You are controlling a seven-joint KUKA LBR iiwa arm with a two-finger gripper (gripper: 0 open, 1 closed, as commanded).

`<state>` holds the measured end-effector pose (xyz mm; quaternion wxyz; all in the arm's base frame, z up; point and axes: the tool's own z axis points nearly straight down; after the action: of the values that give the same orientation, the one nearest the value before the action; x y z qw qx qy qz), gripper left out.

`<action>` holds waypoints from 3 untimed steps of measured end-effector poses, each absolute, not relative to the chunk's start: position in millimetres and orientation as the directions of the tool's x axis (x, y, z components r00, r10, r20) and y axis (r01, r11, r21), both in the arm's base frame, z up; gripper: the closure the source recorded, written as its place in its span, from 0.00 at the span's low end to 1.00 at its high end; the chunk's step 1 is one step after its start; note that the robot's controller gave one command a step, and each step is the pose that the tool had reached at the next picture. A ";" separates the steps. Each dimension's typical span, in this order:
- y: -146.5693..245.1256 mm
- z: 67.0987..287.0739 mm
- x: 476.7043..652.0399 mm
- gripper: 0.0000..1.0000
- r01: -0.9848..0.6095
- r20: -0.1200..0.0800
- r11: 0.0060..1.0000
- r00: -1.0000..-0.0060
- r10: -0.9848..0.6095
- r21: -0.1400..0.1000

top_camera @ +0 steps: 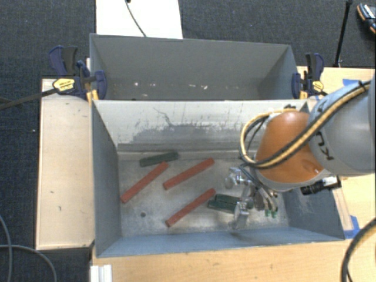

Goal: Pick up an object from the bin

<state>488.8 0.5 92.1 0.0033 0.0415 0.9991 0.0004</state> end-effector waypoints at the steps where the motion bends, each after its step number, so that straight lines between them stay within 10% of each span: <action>1: 9.6 93.6 484.7 0.00 0.156 0.001 0.988 -0.988 0.156 0.000; 3: 2.4 83.0 497.4 0.00 0.252 -0.003 0.968 -0.968 0.252 0.001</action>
Offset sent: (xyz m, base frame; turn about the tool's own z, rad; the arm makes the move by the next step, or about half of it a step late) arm 0.0084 -0.0016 0.0079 0.0701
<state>497.4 2.4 83.0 0.0018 0.1268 0.9919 0.0003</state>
